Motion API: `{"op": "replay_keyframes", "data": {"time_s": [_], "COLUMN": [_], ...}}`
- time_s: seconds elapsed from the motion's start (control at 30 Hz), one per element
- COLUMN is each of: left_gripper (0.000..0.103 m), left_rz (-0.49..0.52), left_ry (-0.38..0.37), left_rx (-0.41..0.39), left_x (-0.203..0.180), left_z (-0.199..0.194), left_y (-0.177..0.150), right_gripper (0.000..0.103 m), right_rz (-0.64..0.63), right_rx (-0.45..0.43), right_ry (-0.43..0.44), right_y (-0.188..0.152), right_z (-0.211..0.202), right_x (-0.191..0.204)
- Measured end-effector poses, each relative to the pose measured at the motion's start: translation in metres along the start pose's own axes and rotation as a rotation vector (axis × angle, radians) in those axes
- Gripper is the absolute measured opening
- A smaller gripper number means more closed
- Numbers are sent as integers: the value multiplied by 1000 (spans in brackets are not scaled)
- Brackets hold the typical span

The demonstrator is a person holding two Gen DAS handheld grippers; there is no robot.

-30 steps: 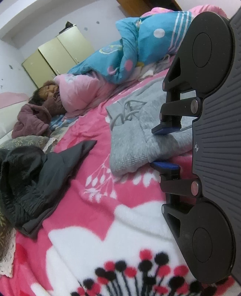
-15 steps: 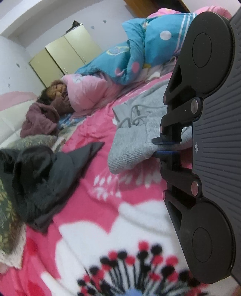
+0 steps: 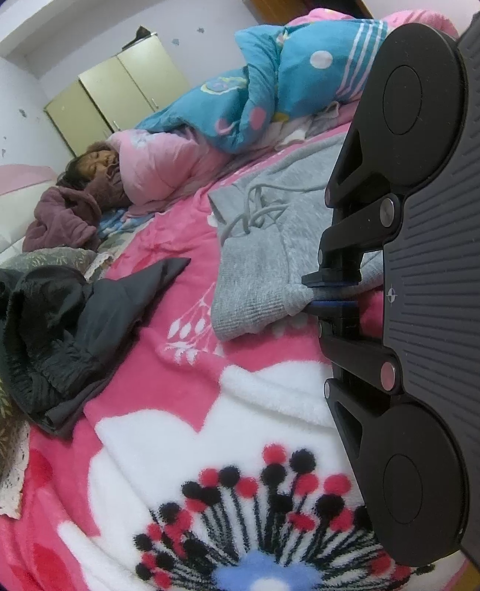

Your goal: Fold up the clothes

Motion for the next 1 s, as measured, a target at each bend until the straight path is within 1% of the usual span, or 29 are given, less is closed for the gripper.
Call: {"op": "replay_keyframes", "data": {"time_s": [0.07, 0.13, 0.2, 0.27, 0.3, 0.37, 0.4, 0.47, 0.5, 0.53, 0.57, 0.6, 0.67, 0.7, 0.73, 0.77, 0.8, 0.83, 0.87, 0.9, 1.0], "left_gripper": [11, 12, 13, 18, 19, 24, 25, 31, 31, 31, 32, 32, 32, 32, 32, 32, 32, 32, 33, 35, 42], "left_rz": [-7, -10, -11, -14, -18, -24, -27, -30, -32, -31, -28, -25, 12, 41, 64, 84, 103, 127, 158, 193, 294], "left_ry": [-8, -16, -21, -23, -22, -18, -8, 19, 30, 32, 32, 31, 25, 21, 8, -8, -40, -82, -127, -173, -297], "left_rx": [2, 3, 0, -15, -29, -58, -81, -134, -158, -176, -192, -208, -243, -257, -258, -253, -247, -241, -231, -218, -134], "left_x": [1, 1, 1, 0, 1, 2, 4, 8, 10, 10, 9, 8, -1, -8, -17, -27, -41, -57, -75, -93, -140], "left_z": [0, 0, -1, -3, -5, -9, -12, -19, -22, -24, -26, -28, -34, -38, -43, -48, -55, -63, -72, -82, -110], "left_y": [1, 1, 3, 5, 7, 12, 15, 23, 26, 28, 29, 30, 30, 28, 23, 19, 12, 3, -7, -19, -61], "right_gripper": [6, 8, 14, 28, 30, 41, 44, 47, 47, 51, 57, 60, 71, 72, 77, 85, 89, 95, 99, 100, 103], "right_rz": [31, 63, 107, 159, 186, 243, 278, 348, 383, 417, 441, 463, 491, 504, 513, 522, 531, 536, 539, 539, 548], "right_rx": [-12, -20, -30, -55, -81, -145, -182, -252, -288, -321, -348, -379, -436, -464, -489, -512, -541, -566, -591, -611, -660], "right_ry": [-10, -32, -61, -92, -112, -162, -195, -261, -305, -349, -393, -439, -504, -537, -572, -600, -628, -648, -667, -681, -715], "right_y": [0, 0, 0, 2, 3, 5, 5, 2, -2, -7, -12, -18, -30, -36, -41, -46, -51, -54, -58, -60, -66], "right_z": [-1, -3, -9, -22, -33, -63, -82, -121, -143, -165, -185, -209, -248, -268, -289, -306, -324, -339, -353, -364, -390], "right_x": [-1, -3, -7, -14, -18, -27, -31, -37, -40, -42, -41, -37, -28, -23, -17, -13, -7, -3, 1, 5, 9]}}
Point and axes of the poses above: each gripper's, at about its wrist camera, not at the fingertips, and z roughly the way its jaws point, x to its left, y to its top, the point moved 10 cm from there along z, roughly the way its jaws point, and after that the axes turned 10 degrees about -x, right-handed, at the moved point
